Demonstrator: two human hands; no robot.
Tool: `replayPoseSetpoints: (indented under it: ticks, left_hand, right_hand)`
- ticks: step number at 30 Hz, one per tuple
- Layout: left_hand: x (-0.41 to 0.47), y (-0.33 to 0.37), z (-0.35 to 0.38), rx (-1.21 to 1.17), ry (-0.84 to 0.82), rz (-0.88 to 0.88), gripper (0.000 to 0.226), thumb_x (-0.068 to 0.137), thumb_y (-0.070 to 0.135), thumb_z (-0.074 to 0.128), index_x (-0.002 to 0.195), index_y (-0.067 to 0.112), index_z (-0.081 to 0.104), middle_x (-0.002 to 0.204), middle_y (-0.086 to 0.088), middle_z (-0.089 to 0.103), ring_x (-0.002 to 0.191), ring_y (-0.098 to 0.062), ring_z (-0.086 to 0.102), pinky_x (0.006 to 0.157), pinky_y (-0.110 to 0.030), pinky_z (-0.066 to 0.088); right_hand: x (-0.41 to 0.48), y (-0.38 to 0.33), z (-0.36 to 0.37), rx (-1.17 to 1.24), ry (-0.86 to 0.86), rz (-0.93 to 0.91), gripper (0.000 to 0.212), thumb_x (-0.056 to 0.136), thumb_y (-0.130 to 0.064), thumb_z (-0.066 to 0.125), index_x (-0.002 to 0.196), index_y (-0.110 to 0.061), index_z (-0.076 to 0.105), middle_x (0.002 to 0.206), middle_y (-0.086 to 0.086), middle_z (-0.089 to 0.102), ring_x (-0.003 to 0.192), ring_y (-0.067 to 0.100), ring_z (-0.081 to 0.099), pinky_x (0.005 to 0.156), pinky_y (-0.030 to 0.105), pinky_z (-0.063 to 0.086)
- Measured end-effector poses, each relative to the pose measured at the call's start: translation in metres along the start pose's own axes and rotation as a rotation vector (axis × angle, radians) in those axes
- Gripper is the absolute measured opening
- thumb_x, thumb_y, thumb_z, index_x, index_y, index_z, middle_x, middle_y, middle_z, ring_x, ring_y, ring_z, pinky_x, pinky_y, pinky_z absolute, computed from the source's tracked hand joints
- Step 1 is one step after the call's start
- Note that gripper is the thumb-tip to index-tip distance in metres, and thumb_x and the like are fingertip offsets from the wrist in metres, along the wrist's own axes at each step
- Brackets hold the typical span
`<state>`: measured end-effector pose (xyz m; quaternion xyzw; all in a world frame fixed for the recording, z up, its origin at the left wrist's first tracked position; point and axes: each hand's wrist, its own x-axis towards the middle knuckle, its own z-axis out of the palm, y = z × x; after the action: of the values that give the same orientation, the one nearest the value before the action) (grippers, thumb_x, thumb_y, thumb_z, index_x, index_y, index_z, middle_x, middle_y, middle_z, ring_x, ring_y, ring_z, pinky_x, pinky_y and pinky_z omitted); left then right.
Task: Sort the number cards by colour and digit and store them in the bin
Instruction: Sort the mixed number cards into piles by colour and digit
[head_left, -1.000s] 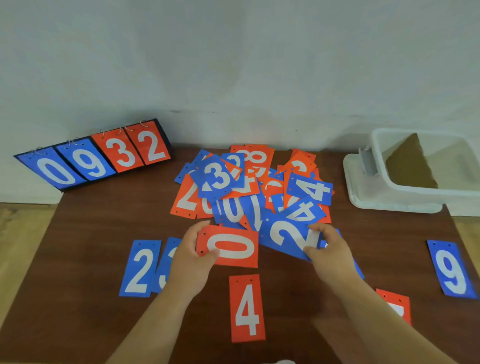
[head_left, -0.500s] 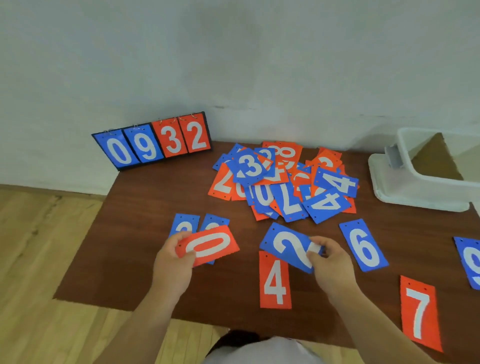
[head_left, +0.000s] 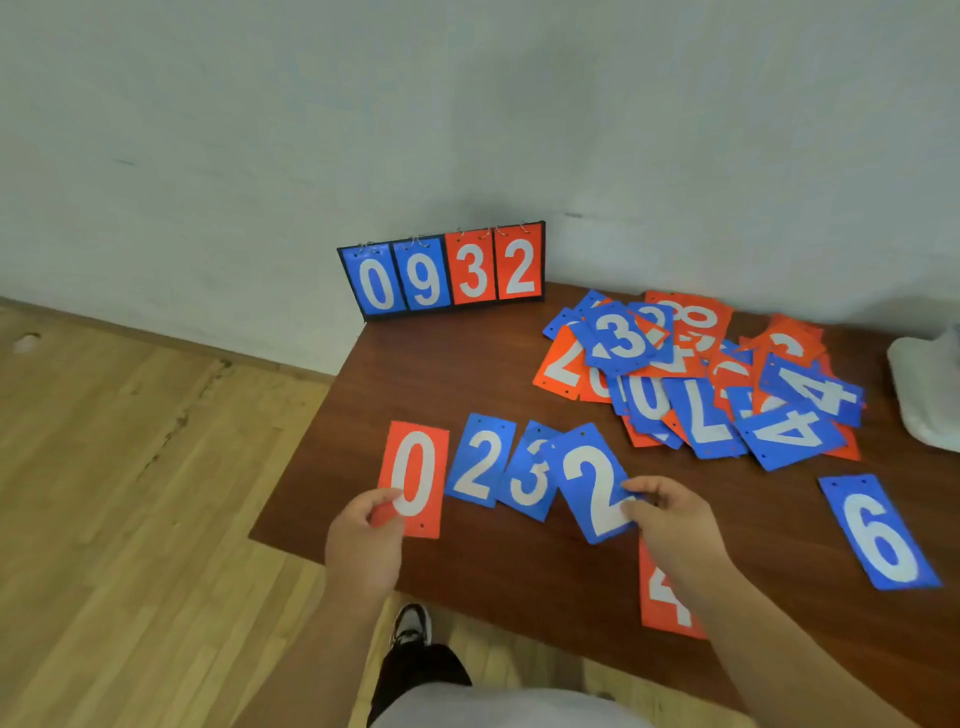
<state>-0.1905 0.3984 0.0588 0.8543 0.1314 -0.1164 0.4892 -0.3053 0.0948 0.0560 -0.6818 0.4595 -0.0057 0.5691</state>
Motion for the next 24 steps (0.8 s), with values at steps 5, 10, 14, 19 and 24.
replayPoseSetpoints:
  ticks: [5,10,14,19,24]
  left_hand:
    - [0.068,-0.037,-0.061,0.210,-0.174,0.005,0.035,0.092,0.006,0.061,0.116,0.032,0.062,0.113,0.009,0.064,0.102,-0.013,0.061,0.082,-0.028,0.053]
    - [0.132,-0.068,-0.096,0.381,-0.359,0.039,0.027,0.097,0.011,0.060,0.115,0.031,0.061,0.118,0.008,0.062,0.108,-0.013,0.059,0.076,-0.015,0.045]
    - [0.159,-0.078,-0.101,0.625,-0.474,0.162,0.026,0.099,0.019,0.059,0.122,0.033,0.057,0.122,0.009,0.061,0.109,-0.013,0.061,0.087,-0.021,0.051]
    - [0.175,-0.080,-0.100,0.932,-0.446,0.418,0.046,0.093,0.046,0.064,0.135,0.044,0.047,0.127,0.003,0.043,0.115,-0.016,0.051,0.094,-0.027,0.048]
    - [0.188,-0.079,-0.096,1.064,-0.506,0.528,0.066,0.092,0.054,0.061,0.148,0.046,0.027,0.147,-0.002,0.033,0.130,-0.024,0.042,0.106,-0.036,0.041]
  right_hand:
    - [0.004,-0.027,0.102,0.032,0.011,0.036,0.022,0.091,-0.004,0.065,0.097,-0.023,0.074,0.096,0.001,0.073,0.069,0.023,0.061,0.060,0.034,0.048]
    - [0.008,-0.042,0.188,-0.067,0.063,0.020,0.022,0.092,-0.008,0.065,0.096,-0.029,0.071,0.101,0.000,0.070,0.073,0.017,0.064,0.060,0.030,0.050]
    - [0.005,-0.045,0.213,-0.165,0.179,0.035,0.024,0.091,-0.010,0.065,0.110,-0.025,0.069,0.105,-0.002,0.066,0.080,0.010,0.061,0.060,0.023,0.045]
    - [0.003,-0.038,0.217,-0.334,0.215,0.052,0.031,0.093,-0.013,0.061,0.122,-0.025,0.064,0.114,-0.003,0.064,0.077,0.010,0.059,0.063,0.028,0.045]
    - [0.011,-0.032,0.223,-0.671,0.120,0.080,0.044,0.096,-0.027,0.061,0.140,-0.031,0.054,0.091,-0.003,0.065,0.078,0.018,0.061,0.061,0.030,0.045]
